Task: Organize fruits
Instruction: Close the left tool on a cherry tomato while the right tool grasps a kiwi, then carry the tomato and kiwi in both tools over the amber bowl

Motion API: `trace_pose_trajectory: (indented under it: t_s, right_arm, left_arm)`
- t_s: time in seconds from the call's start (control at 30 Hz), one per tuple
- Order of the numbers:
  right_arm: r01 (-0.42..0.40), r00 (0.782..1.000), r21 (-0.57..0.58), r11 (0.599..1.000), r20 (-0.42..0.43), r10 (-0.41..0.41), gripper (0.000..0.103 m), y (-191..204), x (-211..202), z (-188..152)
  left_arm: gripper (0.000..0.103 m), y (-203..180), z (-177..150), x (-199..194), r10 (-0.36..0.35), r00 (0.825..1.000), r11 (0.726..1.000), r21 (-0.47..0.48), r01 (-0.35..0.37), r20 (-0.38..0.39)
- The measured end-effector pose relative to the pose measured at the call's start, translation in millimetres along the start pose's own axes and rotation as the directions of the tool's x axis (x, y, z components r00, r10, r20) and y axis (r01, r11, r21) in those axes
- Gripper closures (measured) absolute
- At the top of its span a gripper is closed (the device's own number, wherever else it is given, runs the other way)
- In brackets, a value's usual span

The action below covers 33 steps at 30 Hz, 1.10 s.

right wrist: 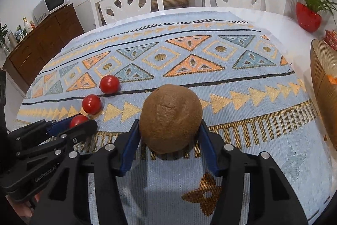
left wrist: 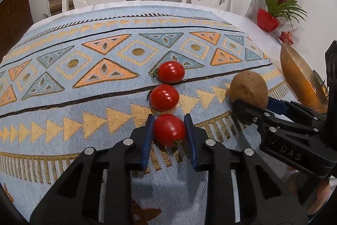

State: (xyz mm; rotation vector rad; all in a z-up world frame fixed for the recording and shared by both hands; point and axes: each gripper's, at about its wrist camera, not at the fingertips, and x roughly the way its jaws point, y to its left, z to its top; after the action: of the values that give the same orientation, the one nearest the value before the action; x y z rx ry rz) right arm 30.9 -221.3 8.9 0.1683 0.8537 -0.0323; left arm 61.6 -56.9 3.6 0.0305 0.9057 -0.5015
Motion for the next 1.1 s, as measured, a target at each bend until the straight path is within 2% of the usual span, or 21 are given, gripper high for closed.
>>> trace_pose_trajectory:
  t_s: [0.53, 0.93, 1.1]
  right_arm:
    - [-0.005, 1.000, 0.012, 1.000, 0.020, 0.005, 0.050, -0.6, -4.8, -0.5]
    - [-0.055, 0.994, 0.036, 0.998, 0.095, 0.051, 0.050, -7.4, -21.0, -1.9]
    - [-0.076, 0.990, 0.040, 0.996, 0.123, 0.071, 0.050, -9.4, -27.3, -2.5]
  left_arm:
    - [0.076, -0.9, -1.5, -10.4, 0.015, 0.999, 1.000, -0.015, -0.015, 0.050]
    - [0.076, 3.3, 0.6, -28.4, 0.004, 0.989, 0.998, -0.057, 0.004, 0.148]
    - [0.076, -3.8, -0.4, -32.4, 0.014, 0.983, 1.000, -0.030, -0.009, 0.181]
